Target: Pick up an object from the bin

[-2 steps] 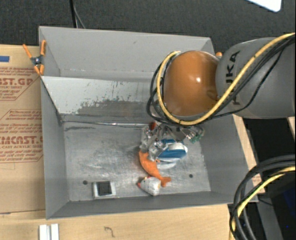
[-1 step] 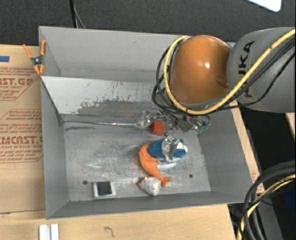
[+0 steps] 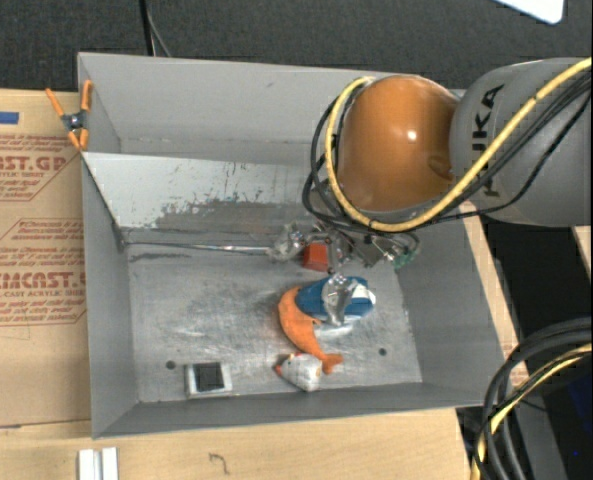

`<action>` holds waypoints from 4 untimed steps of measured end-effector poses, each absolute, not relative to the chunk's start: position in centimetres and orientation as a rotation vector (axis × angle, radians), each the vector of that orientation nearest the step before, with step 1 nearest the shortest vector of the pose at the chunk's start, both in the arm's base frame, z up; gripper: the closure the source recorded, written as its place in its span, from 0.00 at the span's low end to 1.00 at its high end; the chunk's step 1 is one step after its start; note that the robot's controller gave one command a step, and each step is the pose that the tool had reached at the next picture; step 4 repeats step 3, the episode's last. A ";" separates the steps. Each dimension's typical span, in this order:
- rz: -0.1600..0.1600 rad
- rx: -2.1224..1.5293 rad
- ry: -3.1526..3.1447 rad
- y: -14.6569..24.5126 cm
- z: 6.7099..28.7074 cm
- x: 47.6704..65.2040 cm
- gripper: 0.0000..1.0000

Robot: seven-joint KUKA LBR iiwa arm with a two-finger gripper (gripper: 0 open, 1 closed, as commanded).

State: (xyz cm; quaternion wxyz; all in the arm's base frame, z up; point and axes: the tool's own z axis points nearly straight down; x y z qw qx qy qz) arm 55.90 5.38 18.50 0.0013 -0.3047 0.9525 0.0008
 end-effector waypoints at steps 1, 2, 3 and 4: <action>0.001 -1.292 2.848 3.1 7.6 54.7 1.00; 0.001 -1.292 2.849 3.1 7.6 54.7 1.00; 0.002 -1.542 2.733 0.5 20.9 53.4 1.00; 0.002 -1.542 2.733 0.5 20.9 53.4 1.00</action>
Offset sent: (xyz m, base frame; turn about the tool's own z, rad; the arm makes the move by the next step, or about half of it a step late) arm 0.0000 0.0000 0.0000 0.0000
